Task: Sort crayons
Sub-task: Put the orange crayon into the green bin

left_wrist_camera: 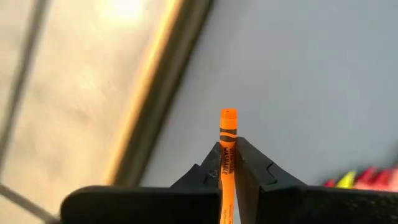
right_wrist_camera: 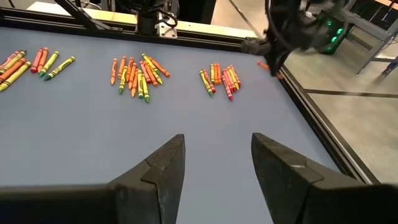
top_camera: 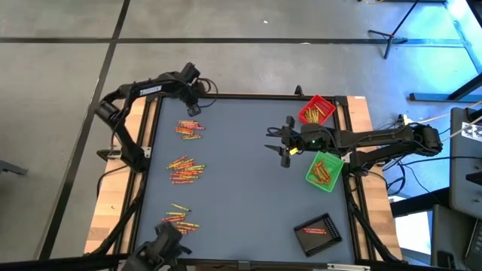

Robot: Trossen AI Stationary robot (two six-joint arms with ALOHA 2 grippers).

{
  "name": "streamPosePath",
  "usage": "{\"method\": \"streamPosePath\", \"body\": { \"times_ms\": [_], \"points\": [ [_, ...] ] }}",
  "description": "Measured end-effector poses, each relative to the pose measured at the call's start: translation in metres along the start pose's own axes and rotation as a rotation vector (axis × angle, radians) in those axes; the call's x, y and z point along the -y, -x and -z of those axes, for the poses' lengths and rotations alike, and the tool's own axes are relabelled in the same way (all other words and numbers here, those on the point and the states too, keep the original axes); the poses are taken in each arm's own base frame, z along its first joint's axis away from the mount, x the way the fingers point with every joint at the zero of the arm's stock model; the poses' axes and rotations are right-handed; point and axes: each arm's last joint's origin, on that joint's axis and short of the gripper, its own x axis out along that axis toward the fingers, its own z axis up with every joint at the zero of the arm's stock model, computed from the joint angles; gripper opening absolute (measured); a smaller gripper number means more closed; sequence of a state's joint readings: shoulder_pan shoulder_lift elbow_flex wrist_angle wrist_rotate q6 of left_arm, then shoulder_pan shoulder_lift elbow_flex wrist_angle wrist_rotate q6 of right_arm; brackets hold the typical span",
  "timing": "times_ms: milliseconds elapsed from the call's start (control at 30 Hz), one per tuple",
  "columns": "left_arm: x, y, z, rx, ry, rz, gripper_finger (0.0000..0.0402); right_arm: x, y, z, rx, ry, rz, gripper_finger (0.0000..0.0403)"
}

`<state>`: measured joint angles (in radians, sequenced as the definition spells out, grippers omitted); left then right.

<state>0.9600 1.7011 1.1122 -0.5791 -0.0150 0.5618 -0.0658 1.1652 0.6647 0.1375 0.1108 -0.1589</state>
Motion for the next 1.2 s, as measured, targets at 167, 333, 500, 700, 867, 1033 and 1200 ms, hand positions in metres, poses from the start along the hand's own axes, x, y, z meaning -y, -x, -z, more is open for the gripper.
{"method": "streamPosePath", "body": {
  "times_ms": [167, 333, 500, 700, 867, 1033, 1200],
  "points": [
    [0.017, 0.060, -0.025, 0.306, -0.042, -0.052, 0.0005, 0.000, 0.000, 0.000, 0.002, -0.012, -0.013, 0.0182],
    [0.045, 0.110, -0.045, 0.623, -0.086, 0.015, 0.0005, -0.002, 0.000, 0.000, 0.013, -0.025, -0.077, 0.0182],
    [0.084, 0.131, -0.063, 0.802, -0.200, 0.132, 0.0005, -0.002, 0.000, -0.003, 0.039, -0.077, -0.073, 0.0204],
    [0.138, 0.145, -0.080, 0.943, -0.350, 0.237, 0.0005, -0.002, -0.006, -0.001, 0.035, -0.078, -0.056, 0.0264],
    [0.170, 0.156, -0.086, 1.105, -0.431, 0.323, 0.0005, -0.002, -0.006, -0.001, 0.031, -0.051, -0.057, 0.0289],
    [0.192, 0.147, -0.079, 1.260, -0.432, 0.312, 0.0003, -0.003, -0.007, -0.001, 0.033, -0.050, -0.074, 0.0291],
    [0.205, 0.127, -0.060, 1.397, -0.373, 0.338, 0.0002, -0.003, -0.007, -0.004, 0.063, -0.052, -0.071, 0.0291]
  ]
}}
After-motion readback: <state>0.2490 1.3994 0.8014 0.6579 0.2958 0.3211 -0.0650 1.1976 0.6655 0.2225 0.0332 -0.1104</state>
